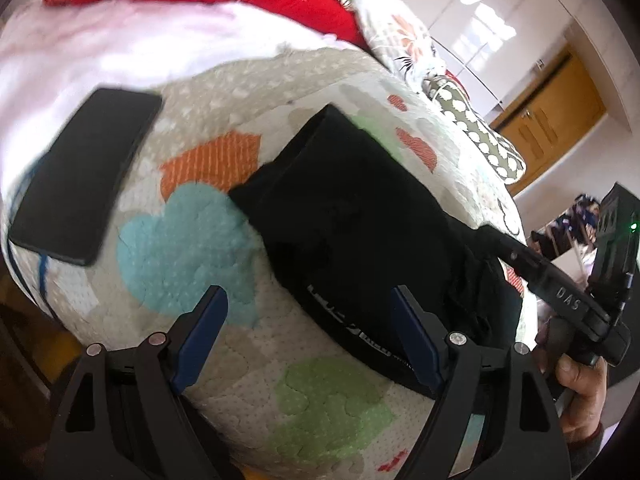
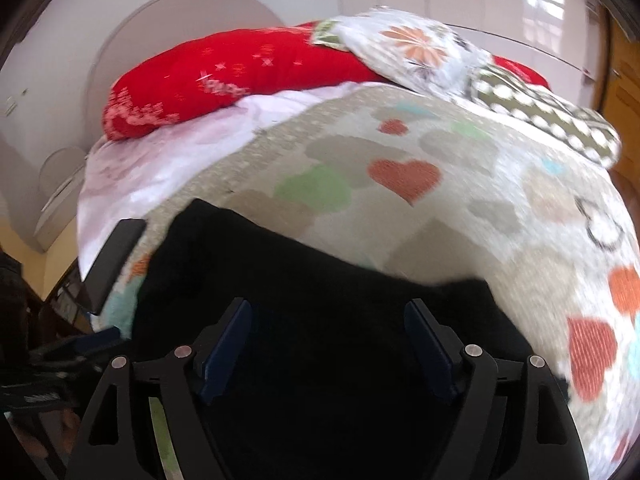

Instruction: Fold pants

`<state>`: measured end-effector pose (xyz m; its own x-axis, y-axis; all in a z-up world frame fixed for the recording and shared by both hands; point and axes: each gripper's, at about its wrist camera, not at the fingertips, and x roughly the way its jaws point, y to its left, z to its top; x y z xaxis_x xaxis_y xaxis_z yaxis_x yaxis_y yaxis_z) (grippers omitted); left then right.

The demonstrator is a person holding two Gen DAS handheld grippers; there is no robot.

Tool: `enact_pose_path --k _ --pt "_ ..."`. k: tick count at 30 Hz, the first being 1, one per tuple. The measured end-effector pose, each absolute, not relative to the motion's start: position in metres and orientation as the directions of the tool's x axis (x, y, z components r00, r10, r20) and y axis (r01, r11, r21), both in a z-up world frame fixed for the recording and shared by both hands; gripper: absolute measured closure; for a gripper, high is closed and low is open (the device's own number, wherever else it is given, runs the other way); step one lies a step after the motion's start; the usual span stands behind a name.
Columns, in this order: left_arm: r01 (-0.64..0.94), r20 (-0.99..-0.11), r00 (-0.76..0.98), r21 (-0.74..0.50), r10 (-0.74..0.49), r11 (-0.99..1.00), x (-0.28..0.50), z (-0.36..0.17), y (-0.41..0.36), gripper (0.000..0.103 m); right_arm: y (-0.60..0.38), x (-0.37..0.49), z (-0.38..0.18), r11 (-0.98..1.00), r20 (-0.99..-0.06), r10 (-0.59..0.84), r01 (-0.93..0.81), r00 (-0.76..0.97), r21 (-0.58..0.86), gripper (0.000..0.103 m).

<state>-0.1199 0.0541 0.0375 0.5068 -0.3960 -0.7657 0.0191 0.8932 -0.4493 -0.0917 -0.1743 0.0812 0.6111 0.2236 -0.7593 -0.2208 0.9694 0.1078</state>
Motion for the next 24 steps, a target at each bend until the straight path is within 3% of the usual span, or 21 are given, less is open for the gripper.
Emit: enact_pose_path --k 12,24 --pt "-0.012 -0.750 0.519 -0.486 -0.410 0.874 -0.103 0.024 0.051 0.018 -0.111 -0.022 0.063 0.891 -0.794 0.342 -0.442 0.503 0.105 0.022" --pt "0.008 -0.705 0.555 -0.526 -0.441 0.851 -0.095 0.020 0.052 0.001 -0.067 0.021 0.035 0.819 -0.829 0.420 -0.548 0.370 0.170 0.023"
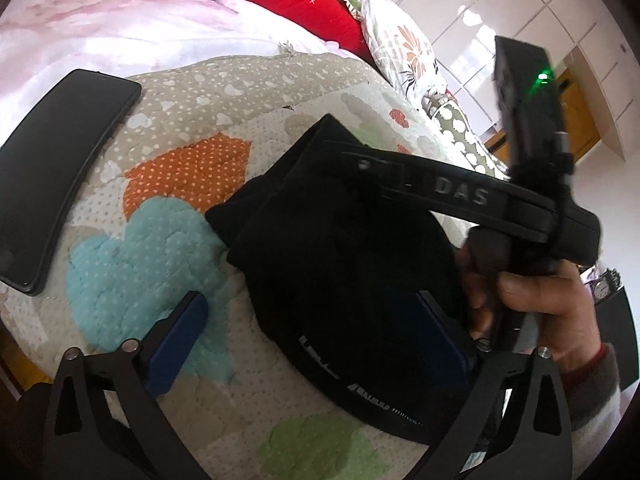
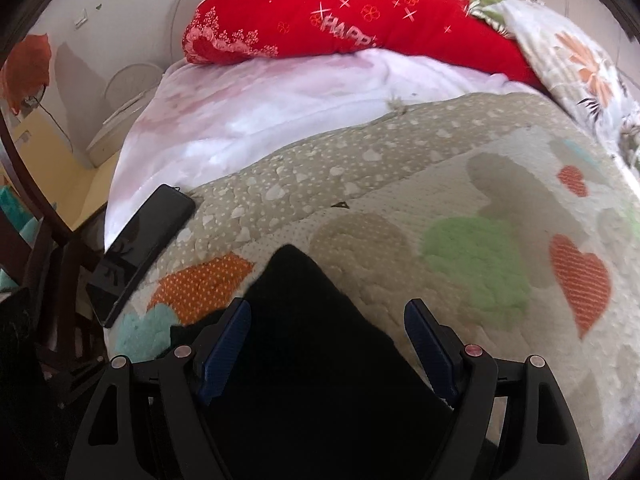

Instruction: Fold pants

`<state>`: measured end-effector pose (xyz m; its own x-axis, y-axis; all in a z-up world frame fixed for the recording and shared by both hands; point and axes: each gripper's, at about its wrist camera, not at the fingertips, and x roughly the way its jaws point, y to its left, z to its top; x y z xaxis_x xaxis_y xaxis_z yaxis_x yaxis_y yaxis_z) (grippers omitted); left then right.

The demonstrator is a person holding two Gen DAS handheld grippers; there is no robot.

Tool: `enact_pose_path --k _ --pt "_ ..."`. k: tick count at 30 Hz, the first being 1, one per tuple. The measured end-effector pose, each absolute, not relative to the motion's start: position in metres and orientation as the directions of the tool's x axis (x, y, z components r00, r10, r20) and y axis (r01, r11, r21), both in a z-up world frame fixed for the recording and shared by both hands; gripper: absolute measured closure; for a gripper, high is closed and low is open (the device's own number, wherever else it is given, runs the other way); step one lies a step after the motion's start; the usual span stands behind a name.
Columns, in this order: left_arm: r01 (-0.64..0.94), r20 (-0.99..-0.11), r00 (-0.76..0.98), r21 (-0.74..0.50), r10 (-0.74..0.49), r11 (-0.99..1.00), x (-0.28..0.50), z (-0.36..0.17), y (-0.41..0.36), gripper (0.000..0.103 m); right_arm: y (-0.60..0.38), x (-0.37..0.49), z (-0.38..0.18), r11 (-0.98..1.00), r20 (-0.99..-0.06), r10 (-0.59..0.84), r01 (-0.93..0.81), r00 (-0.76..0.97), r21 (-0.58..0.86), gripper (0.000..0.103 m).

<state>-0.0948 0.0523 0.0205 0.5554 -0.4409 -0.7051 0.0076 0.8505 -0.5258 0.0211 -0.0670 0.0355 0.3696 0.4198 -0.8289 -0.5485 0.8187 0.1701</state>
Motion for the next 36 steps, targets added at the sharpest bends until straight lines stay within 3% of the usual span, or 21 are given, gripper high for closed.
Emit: enact_pose_path --k 2,4,5,6,7,8,11,14,29,36 --pt "0.004 -0.696 0.563 -0.538 -0.446 0.843 -0.093 0.020 0.054 0.001 -0.066 0.027 0.028 0.817 -0.836 0.437 -0.535 0.332 0.214 0.025" --pt "0.007 -0.688 0.571 -0.542 -0.448 0.840 -0.092 0.020 0.055 0.002 -0.062 0.028 0.022 0.813 -0.842 0.442 -0.535 0.311 0.229 0.039" --pt "0.013 -0.685 0.578 -0.536 -0.444 0.844 -0.092 0.021 0.054 0.006 -0.060 0.027 0.022 0.813 -0.841 0.438 -0.539 0.317 0.220 0.044" --pt "0.015 -0.687 0.589 -0.517 -0.425 0.856 -0.093 0.022 0.053 0.012 -0.060 0.025 0.022 0.814 -0.840 0.438 -0.538 0.320 0.219 0.049" --pt "0.016 -0.695 0.596 -0.490 -0.402 0.872 -0.093 0.023 0.052 0.031 -0.061 0.025 0.023 0.817 -0.839 0.441 -0.529 0.320 0.228 0.051" --pt "0.018 -0.701 0.596 -0.476 -0.392 0.879 -0.092 0.023 0.051 0.056 -0.062 0.026 0.025 0.820 -0.834 0.448 -0.520 0.323 0.239 0.057" --pt "0.017 -0.691 0.593 -0.503 -0.414 0.864 -0.094 0.022 0.056 0.072 -0.073 0.023 0.036 0.815 -0.803 0.493 -0.500 0.334 0.293 0.071" --pt "0.046 -0.678 0.604 -0.495 -0.419 0.868 -0.100 0.031 0.054 0.080 -0.081 0.015 0.053 0.806 -0.772 0.523 -0.504 0.362 0.310 0.075" --pt "0.267 -0.558 0.698 -0.380 -0.450 0.885 -0.137 0.116 0.006 0.086 -0.168 -0.050 0.148 0.809 -0.586 0.582 -0.474 0.563 0.348 0.076" --pt "0.389 -0.528 0.690 -0.306 -0.495 0.869 -0.161 0.141 -0.043 0.086 -0.235 -0.092 0.167 0.846 -0.558 0.534 -0.408 0.635 0.344 0.077"
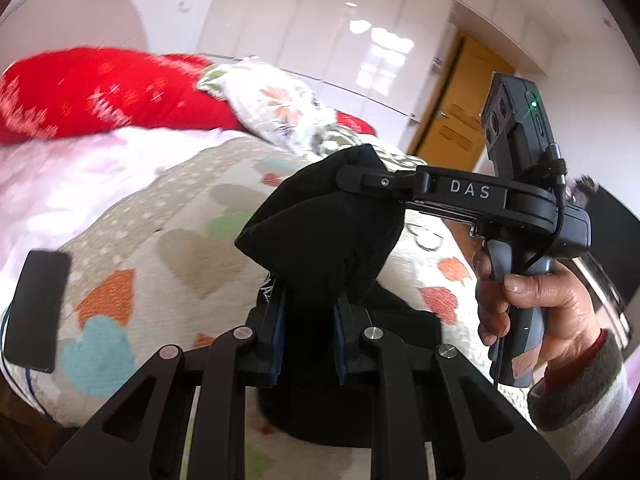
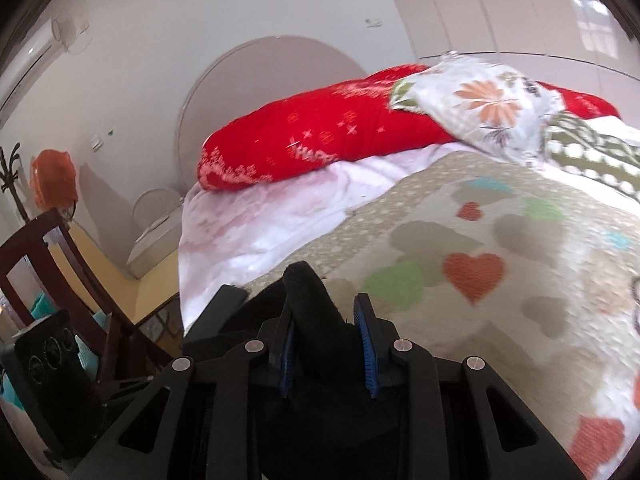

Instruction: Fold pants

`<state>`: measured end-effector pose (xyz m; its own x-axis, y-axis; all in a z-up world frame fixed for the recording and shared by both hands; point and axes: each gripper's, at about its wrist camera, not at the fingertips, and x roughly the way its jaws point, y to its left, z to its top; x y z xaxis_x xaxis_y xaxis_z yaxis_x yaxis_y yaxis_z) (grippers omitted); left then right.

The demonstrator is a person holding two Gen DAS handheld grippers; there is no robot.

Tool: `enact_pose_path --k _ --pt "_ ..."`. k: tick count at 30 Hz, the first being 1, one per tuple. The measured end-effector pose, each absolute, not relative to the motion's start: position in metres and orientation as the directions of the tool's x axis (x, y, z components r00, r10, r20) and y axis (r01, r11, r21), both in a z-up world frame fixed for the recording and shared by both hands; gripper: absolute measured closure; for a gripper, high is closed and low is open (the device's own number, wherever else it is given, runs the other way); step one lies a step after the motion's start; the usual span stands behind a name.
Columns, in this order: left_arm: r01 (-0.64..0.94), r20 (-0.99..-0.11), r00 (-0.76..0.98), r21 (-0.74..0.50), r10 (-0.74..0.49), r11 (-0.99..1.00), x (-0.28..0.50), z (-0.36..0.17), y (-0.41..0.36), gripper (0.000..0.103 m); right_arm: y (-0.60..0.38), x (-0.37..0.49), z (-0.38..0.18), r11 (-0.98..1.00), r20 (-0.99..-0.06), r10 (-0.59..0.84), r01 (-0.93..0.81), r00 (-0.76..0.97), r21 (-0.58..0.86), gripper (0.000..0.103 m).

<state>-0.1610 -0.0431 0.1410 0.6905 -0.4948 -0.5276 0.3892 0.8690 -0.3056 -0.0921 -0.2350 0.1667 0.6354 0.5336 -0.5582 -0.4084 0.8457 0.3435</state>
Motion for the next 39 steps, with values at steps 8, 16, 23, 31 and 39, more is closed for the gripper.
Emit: enact_pose_path --k 8,16,23,31,39 --pt "0.545 -0.560 0.594 -0.248 -0.577 0.801 -0.194 0.129 -0.112 0.086 -0.317 -0.141 0.151 0.878 -0.543 0.466 -0.286 0.699 0.385 0.088" --pt "0.657 -0.681 0.448 -0.189 -0.579 0.730 -0.214 0.078 -0.171 0.086 -0.373 -0.178 0.085 0.925 -0.670 0.319 -0.066 0.670 0.374 0.089" --pt "0.759 -0.689 0.338 -0.204 -0.641 0.619 -0.239 0.078 -0.181 0.040 -0.398 -0.212 0.063 0.920 -0.703 0.226 0.090 0.674 0.382 0.069" --pt "0.734 -0.664 0.429 -0.138 -0.613 0.664 -0.235 0.096 -0.142 0.037 -0.398 -0.239 0.068 0.817 -0.592 0.345 0.077 0.728 0.572 0.028" --pt "0.584 -0.662 0.546 -0.139 -0.514 0.800 -0.178 0.085 -0.108 0.035 -0.362 -0.233 0.033 0.771 -0.619 0.428 0.091 0.659 0.630 0.033"
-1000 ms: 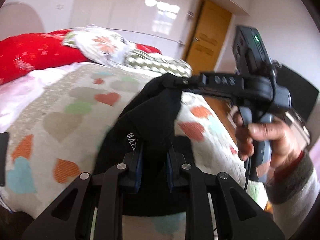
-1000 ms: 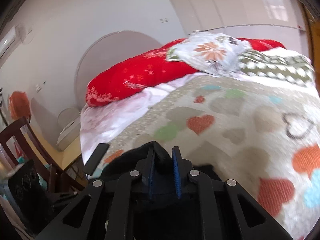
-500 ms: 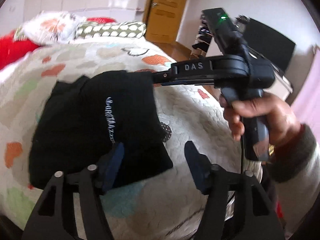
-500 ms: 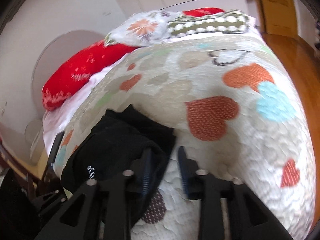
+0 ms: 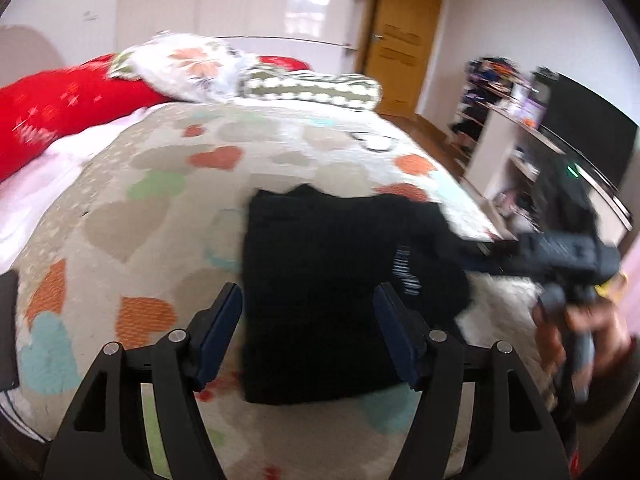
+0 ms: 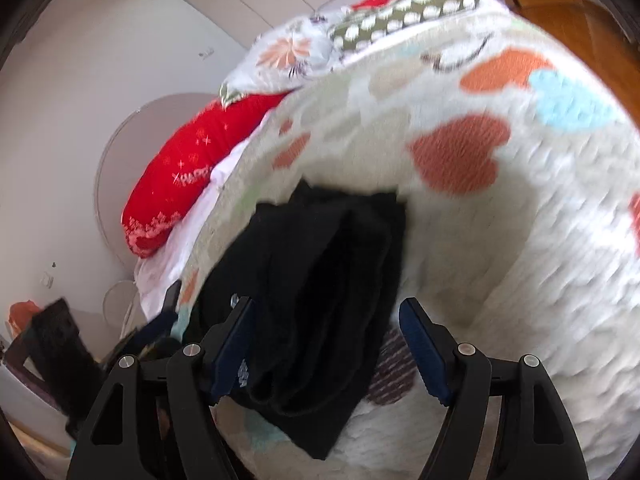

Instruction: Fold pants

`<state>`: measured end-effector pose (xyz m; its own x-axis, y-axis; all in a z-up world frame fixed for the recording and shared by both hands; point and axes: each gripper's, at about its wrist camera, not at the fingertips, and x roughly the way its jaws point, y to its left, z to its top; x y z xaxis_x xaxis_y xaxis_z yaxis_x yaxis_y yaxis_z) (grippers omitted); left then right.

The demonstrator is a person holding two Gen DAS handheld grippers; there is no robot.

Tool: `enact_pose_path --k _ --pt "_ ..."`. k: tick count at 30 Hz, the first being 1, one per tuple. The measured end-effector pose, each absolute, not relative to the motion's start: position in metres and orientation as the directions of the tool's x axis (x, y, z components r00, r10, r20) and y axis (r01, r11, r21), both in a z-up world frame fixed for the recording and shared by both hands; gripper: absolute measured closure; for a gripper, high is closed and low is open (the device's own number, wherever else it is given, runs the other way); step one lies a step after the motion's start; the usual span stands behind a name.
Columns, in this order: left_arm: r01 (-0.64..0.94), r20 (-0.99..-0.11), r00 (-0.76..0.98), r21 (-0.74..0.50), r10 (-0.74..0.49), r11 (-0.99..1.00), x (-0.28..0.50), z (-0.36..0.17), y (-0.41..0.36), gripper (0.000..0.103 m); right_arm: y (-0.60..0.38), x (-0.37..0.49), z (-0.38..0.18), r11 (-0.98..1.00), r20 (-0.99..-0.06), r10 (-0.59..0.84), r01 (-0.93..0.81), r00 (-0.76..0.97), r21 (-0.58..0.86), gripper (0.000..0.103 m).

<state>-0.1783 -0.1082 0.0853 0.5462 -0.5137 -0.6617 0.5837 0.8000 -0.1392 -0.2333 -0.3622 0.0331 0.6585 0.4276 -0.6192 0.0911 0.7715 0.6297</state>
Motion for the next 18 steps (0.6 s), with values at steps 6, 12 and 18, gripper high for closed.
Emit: enact_pose_path --k 6,12,18 --pt "0.565 -0.705 0.494 -0.184 -0.508 0.804 -0.167 0.069 -0.110 0.035 -0.334 -0.246 0.055 0.846 -0.596 0.404 -0.036 0.694 0.532 0.089" --pt "0.614 -0.696 0.472 -0.181 -0.541 0.768 -0.181 0.067 -0.119 0.029 -0.342 -0.264 0.049 0.880 -0.661 0.357 0.001 0.660 0.476 0.089" --pt "0.609 -0.728 0.449 -0.176 -0.518 0.774 -0.179 0.056 -0.124 0.028 -0.359 -0.267 0.036 0.860 -0.678 0.318 0.099 0.663 0.501 0.068"
